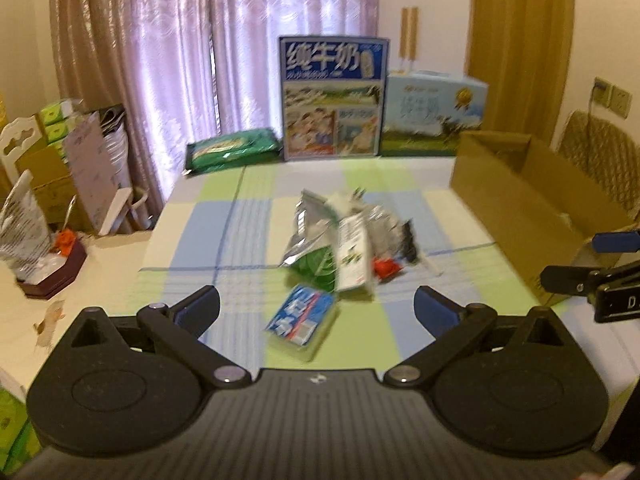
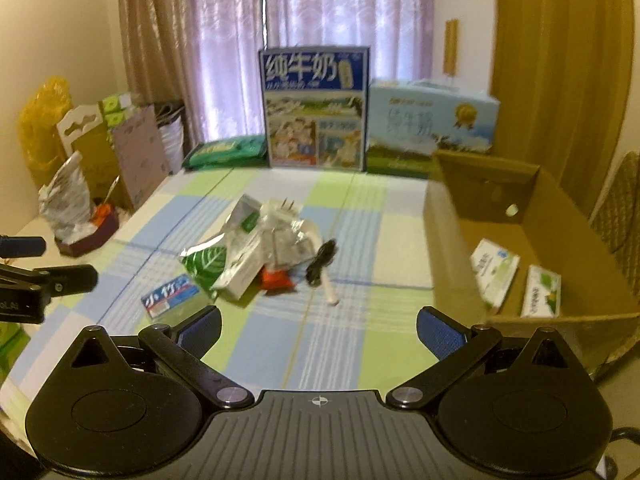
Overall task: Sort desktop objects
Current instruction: 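Withdraw both tools from the cardboard box back over the table, then grasp the blue toothpaste box with left tool while right tool grasps white ointment box, then carry both boxes to the cardboard box and release them inside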
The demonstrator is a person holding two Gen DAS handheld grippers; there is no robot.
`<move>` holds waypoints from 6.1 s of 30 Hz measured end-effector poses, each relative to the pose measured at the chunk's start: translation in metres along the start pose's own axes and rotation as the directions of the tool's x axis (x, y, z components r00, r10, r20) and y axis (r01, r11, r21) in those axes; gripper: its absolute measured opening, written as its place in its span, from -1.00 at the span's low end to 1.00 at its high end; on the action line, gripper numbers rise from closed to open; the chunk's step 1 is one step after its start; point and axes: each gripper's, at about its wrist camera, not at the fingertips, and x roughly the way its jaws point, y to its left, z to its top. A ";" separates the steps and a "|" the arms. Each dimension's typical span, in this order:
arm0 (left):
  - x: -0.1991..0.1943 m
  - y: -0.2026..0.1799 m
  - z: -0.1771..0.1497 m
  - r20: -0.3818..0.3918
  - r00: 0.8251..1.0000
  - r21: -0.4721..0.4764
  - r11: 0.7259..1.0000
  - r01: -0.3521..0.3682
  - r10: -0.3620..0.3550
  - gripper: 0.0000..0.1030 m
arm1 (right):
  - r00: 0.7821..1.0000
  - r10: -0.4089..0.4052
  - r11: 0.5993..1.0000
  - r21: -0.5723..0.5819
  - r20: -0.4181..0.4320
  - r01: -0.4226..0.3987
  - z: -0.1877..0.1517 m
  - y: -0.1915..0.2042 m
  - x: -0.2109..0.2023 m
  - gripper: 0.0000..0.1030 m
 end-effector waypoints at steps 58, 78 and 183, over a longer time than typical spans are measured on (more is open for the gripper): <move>0.180 0.050 -0.012 -0.276 0.957 0.110 0.987 0.119 -0.085 0.05 | 0.987 0.086 0.992 -0.076 -0.134 -0.097 0.011 0.081 0.228 0.31; 0.148 0.008 -0.034 -0.324 0.925 0.132 0.959 0.252 -0.199 0.05 | 0.956 0.166 0.986 0.013 -0.243 -0.168 -0.029 0.034 0.152 -0.20; 0.066 -0.144 0.048 -0.127 0.930 0.168 0.916 0.364 -0.346 0.03 | 0.997 -0.059 0.985 0.164 0.043 0.052 0.011 -0.080 0.001 -0.31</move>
